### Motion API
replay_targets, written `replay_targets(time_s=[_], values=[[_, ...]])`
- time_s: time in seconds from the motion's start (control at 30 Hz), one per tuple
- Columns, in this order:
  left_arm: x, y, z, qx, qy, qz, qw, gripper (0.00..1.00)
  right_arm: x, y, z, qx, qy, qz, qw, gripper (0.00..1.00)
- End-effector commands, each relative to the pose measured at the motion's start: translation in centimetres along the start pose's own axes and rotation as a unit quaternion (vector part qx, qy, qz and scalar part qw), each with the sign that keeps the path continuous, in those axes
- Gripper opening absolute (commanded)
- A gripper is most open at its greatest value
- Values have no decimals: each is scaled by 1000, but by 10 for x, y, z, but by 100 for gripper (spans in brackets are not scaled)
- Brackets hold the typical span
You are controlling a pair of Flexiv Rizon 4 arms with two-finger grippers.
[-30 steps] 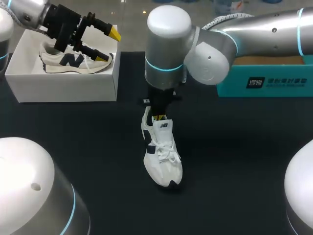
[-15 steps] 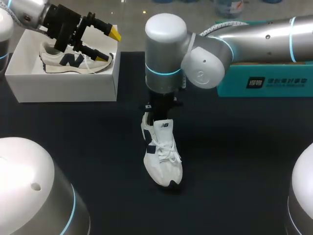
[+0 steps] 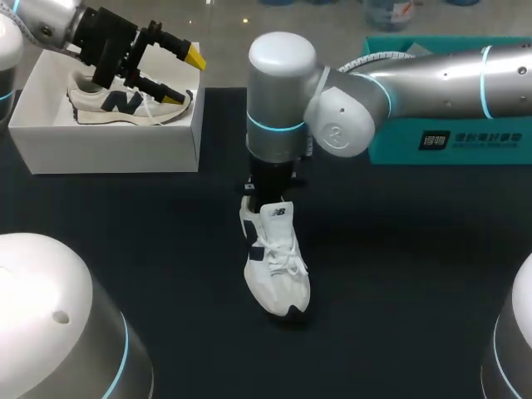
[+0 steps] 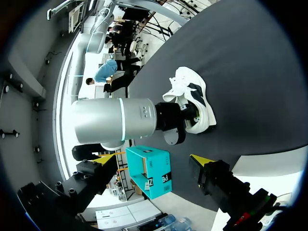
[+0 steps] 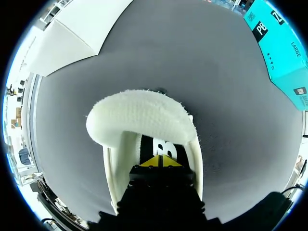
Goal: Take the shoe out of the shoebox, open the shoe tongue, remove and reinsert the insole, then place the shoe into the shoebox
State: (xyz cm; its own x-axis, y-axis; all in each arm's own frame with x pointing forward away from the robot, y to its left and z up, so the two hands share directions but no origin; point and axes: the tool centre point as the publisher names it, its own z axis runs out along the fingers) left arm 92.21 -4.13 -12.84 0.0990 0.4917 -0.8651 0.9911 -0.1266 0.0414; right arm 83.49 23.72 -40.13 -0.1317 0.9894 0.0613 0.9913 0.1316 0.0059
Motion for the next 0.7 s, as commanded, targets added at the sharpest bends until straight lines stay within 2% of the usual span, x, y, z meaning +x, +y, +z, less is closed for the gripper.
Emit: replay_targets(time_s=[0.03,0.23,0.53,0.7], values=[[0,-1,0,-1,1,0,1000,100,5,-6,-21,-15,-25,2,1000,0],[0,-1,0,-1,1,0,1000,100,3,-9,-33,-28,-55,-5,998,0],[0,-1,0,-1,1,0,1000,100,-13,-1,-9,-5,-56,5,998,0],[0,-1,0,-1,1,0,1000,100,-12,3,6,4,-43,0,999,0]])
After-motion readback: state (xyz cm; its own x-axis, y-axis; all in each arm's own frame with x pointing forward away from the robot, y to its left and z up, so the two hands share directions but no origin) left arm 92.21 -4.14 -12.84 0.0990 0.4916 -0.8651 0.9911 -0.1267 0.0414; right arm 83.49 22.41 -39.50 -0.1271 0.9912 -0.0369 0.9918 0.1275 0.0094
